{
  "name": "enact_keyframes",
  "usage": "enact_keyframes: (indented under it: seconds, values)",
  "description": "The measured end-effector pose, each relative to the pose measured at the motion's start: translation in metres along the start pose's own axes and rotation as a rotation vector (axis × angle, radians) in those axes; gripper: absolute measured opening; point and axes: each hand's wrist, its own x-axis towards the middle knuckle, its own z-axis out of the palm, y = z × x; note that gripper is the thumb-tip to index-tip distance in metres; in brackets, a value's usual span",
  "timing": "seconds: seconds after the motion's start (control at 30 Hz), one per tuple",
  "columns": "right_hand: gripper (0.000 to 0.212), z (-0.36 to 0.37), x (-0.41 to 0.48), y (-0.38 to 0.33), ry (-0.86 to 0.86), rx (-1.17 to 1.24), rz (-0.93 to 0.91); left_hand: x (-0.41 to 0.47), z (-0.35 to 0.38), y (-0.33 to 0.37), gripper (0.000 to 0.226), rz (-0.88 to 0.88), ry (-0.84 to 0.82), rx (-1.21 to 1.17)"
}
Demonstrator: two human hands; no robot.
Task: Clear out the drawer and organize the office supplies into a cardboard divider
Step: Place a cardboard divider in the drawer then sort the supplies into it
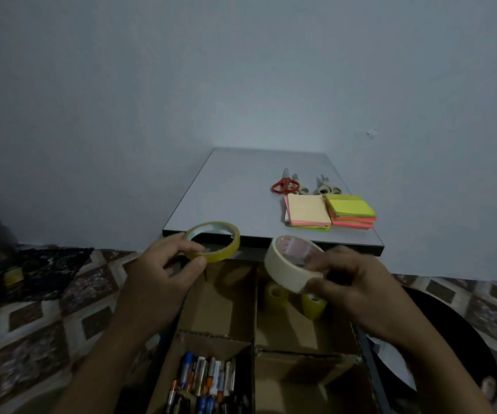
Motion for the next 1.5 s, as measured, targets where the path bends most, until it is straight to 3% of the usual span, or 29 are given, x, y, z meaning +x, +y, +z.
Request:
enact_keyframes:
  seconds: [0.27,0.63,1.03,1.13,1.4,1.5]
  values:
    - [0.011,0.034,-0.023,0.044,-0.134,-0.185,0.132,-0.048,0.026,-0.017,0.02,-0.075,-0.028,-0.001]
    - [0.03,0.053,-0.003,0.066,-0.353,-0.353,0.285,-0.06,0.043,-0.03,0.016,-0.106,-0.118,0.043]
    - [0.032,0.064,0.011,0.071,-0.504,-0.589,0.344,-0.061,0.057,-0.029,0.016,-0.113,-0.198,0.089]
    - [0.026,0.055,0.009,0.072,-0.433,-0.511,0.35,-0.061,0.066,-0.021,0.015,-0.094,-0.222,0.135]
    - [0.016,0.002,-0.003,0.06,0.043,-0.133,0.276,-0.046,0.107,-0.01,0.018,-0.052,-0.403,0.259]
    - [0.016,-0.002,-0.01,0.065,0.147,-0.025,0.278,-0.041,0.121,-0.011,0.022,-0.047,-0.493,0.359]
